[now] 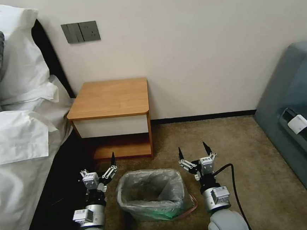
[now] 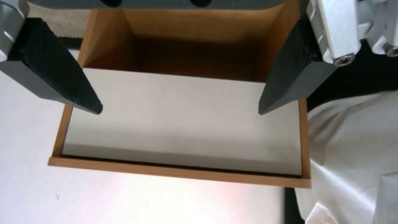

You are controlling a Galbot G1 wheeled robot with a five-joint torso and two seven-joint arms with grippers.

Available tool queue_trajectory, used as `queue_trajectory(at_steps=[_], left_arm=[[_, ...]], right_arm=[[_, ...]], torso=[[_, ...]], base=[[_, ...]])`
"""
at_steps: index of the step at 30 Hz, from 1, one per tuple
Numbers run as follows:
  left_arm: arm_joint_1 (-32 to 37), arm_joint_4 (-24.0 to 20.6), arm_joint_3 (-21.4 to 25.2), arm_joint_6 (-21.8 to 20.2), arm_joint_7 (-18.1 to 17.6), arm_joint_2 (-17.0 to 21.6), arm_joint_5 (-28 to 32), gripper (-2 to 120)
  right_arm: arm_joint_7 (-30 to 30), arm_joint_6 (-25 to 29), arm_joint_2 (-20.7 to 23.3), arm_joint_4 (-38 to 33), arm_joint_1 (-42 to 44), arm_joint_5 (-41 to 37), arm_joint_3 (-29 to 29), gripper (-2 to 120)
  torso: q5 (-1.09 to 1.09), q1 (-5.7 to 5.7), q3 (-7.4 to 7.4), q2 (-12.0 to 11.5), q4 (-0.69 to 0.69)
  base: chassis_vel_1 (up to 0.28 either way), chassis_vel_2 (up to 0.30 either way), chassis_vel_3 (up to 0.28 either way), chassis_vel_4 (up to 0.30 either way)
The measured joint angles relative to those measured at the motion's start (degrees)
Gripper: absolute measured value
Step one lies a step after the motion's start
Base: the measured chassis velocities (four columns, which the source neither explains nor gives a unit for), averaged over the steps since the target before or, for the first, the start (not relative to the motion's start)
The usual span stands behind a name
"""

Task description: Pick up the garbage bag from the table and place it over the trash can.

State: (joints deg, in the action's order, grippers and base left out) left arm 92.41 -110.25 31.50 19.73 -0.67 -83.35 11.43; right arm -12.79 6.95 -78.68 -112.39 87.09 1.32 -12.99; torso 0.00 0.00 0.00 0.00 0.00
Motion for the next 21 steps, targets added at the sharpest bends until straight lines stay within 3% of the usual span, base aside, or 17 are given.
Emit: queue_trajectory(at_steps=[21], left_arm=[[0.01, -0.03, 0.0, -0.02, 0.0, 0.0, 0.0, 95]], right_arm=[[0.01, -0.02, 0.01, -0.03, -0.01, -0.01, 0.0, 100]], torso=[[0.0, 0.0, 0.0, 0.0, 0.0]], base=[[0.0, 0.0, 0.0, 0.0]])
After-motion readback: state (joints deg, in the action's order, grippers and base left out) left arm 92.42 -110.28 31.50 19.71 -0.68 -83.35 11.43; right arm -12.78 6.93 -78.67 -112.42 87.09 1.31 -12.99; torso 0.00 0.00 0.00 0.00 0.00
